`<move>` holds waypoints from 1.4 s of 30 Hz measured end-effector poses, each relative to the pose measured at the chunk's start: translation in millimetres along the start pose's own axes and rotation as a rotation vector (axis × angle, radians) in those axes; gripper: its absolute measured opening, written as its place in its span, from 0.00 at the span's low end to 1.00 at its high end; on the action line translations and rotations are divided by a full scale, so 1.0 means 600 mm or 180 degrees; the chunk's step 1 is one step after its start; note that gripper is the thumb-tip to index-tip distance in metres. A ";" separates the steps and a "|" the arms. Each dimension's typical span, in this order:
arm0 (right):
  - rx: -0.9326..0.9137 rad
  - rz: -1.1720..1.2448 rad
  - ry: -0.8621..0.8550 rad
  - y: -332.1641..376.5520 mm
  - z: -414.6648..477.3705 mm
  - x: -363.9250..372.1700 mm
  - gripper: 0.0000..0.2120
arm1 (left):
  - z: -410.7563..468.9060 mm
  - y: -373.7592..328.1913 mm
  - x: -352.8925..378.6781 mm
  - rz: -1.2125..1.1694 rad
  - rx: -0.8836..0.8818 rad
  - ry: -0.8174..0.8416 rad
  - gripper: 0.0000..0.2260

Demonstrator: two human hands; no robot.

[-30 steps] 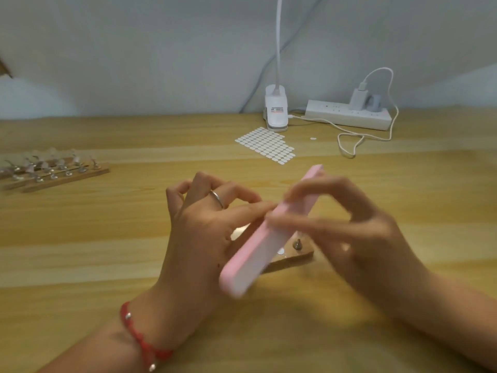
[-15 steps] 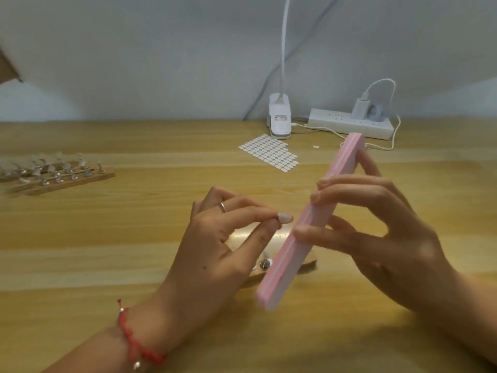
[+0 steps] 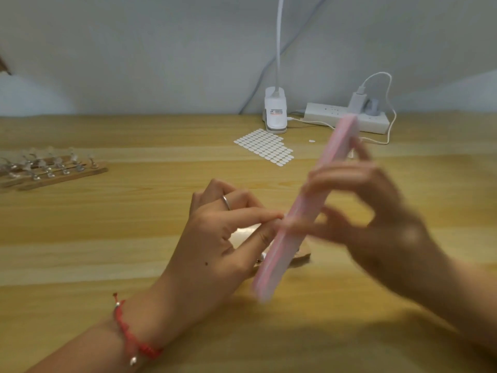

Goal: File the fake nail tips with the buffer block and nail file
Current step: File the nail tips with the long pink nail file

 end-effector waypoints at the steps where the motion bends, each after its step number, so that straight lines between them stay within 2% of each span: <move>1: -0.0190 0.0130 0.0086 0.024 -0.003 0.013 0.17 | -0.002 0.000 0.003 -0.0014 0.0017 0.0048 0.07; 3: -0.0332 0.0156 0.0137 0.029 0.003 0.010 0.17 | -0.003 0.001 0.004 -0.0100 -0.0013 0.0051 0.07; 5: 0.0044 -0.0092 -0.0028 -0.016 0.015 -0.017 0.18 | -0.002 0.004 0.003 -0.0206 -0.0074 -0.0016 0.07; 7: 0.0181 -0.0168 -0.0073 -0.019 0.009 -0.019 0.17 | -0.006 0.006 0.005 -0.0297 -0.0155 -0.0016 0.07; 10: -0.0488 0.0087 0.0228 0.054 -0.006 0.023 0.11 | -0.010 0.009 0.002 -0.0369 -0.0183 -0.0016 0.06; 11: -0.0553 0.0062 0.0248 0.053 -0.002 0.020 0.11 | -0.009 0.009 0.000 -0.0380 -0.0198 -0.0032 0.07; 15: 0.0226 -0.0133 -0.0081 -0.023 0.012 -0.021 0.15 | -0.005 0.010 0.001 -0.0483 -0.0279 -0.0079 0.09; 19: -0.0322 0.0273 0.0155 0.051 0.001 0.020 0.12 | -0.007 0.013 0.001 -0.0477 -0.0266 -0.0022 0.09; 22: 0.0243 -0.0028 -0.0050 -0.017 0.015 -0.013 0.18 | -0.002 0.014 -0.003 -0.0516 -0.0263 -0.0101 0.08; 24: 0.0325 -0.0053 -0.0120 -0.016 0.009 -0.013 0.18 | -0.003 0.012 -0.002 -0.0528 -0.0259 -0.0095 0.07; 26: -0.0146 0.0143 0.0108 0.040 -0.002 0.017 0.12 | -0.007 0.013 -0.002 -0.0545 -0.0241 -0.0078 0.07; 28: -0.0401 0.0148 0.0169 0.053 -0.001 0.021 0.13 | -0.007 0.013 -0.005 -0.0536 -0.0223 -0.0095 0.07; 32: 0.0388 -0.0052 -0.0155 -0.024 0.014 -0.015 0.18 | -0.001 0.012 -0.009 -0.0487 -0.0213 -0.0115 0.07; 34: 0.0100 0.0201 -0.0009 0.021 0.004 0.011 0.17 | -0.004 0.012 -0.008 -0.0454 -0.0172 -0.0081 0.07; 36: -0.0326 0.0250 0.0150 0.061 0.000 0.029 0.13 | -0.006 0.013 -0.009 -0.0442 -0.0135 -0.0081 0.07; 40: 0.0371 0.0046 -0.0121 -0.017 0.013 -0.011 0.20 | -0.004 0.013 -0.005 -0.0502 -0.0166 -0.0126 0.07; 42: 0.0128 0.0190 -0.0001 0.015 0.003 0.008 0.18 | -0.007 0.012 -0.002 -0.0480 -0.0140 -0.0059 0.07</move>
Point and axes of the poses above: each hand's wrist, its own z-axis towards the middle knuckle, its own x-axis out of the palm, y = z × x, the point moved 7 cm from there along z, towards the middle knuckle, and after that the axes turned 1 degree about -z, right-handed, at the moved point
